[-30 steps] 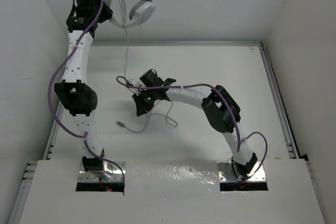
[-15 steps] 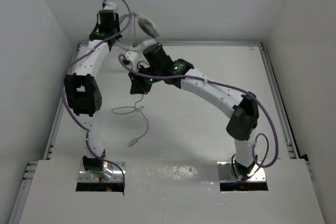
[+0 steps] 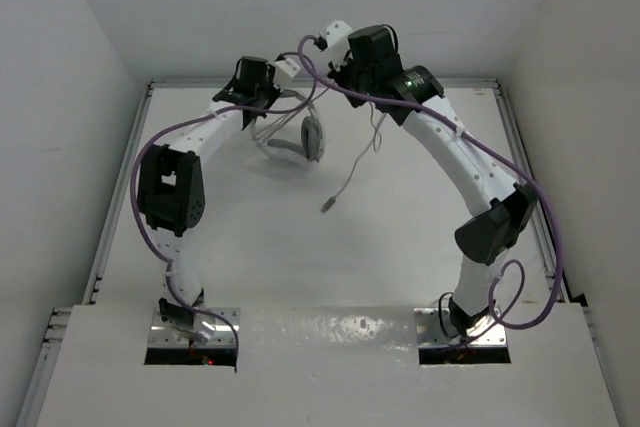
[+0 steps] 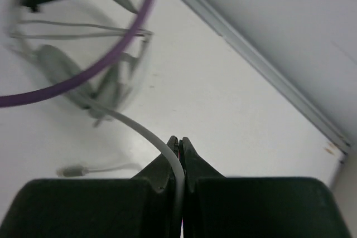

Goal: Wrap the headphones

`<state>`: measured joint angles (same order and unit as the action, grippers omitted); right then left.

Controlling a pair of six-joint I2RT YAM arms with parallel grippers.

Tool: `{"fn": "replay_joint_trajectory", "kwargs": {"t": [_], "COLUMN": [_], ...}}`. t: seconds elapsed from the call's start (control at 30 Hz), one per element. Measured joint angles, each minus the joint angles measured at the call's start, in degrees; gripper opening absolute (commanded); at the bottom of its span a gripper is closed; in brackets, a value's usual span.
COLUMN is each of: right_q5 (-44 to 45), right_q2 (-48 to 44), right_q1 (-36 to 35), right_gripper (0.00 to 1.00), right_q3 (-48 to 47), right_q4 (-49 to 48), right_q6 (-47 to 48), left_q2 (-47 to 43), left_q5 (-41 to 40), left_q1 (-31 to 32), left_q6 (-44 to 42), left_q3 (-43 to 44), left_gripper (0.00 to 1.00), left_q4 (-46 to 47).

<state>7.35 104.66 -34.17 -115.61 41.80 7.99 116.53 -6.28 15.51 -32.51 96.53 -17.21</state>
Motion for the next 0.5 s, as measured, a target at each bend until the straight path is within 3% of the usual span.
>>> {"fn": "replay_joint_trajectory", "kwargs": {"t": [0.23,0.5], "right_q5": [14.23,11.19], "right_q2": [1.42,4.28], "right_q1": [2.34,12.83], "right_gripper": [0.0,0.0], "right_q3": [-1.92,-1.92], "right_q4": [0.39,-2.75], "right_q6": [6.86,2.6], "left_q2": [-2.47,-2.47], "left_q5": [2.32,10.84], "left_q1": [0.94,2.43], "left_q6": [-5.57,-5.14], "left_q3": [1.79,9.73], "left_gripper": [0.0,0.0], "left_q4": [0.35,-6.23]}}
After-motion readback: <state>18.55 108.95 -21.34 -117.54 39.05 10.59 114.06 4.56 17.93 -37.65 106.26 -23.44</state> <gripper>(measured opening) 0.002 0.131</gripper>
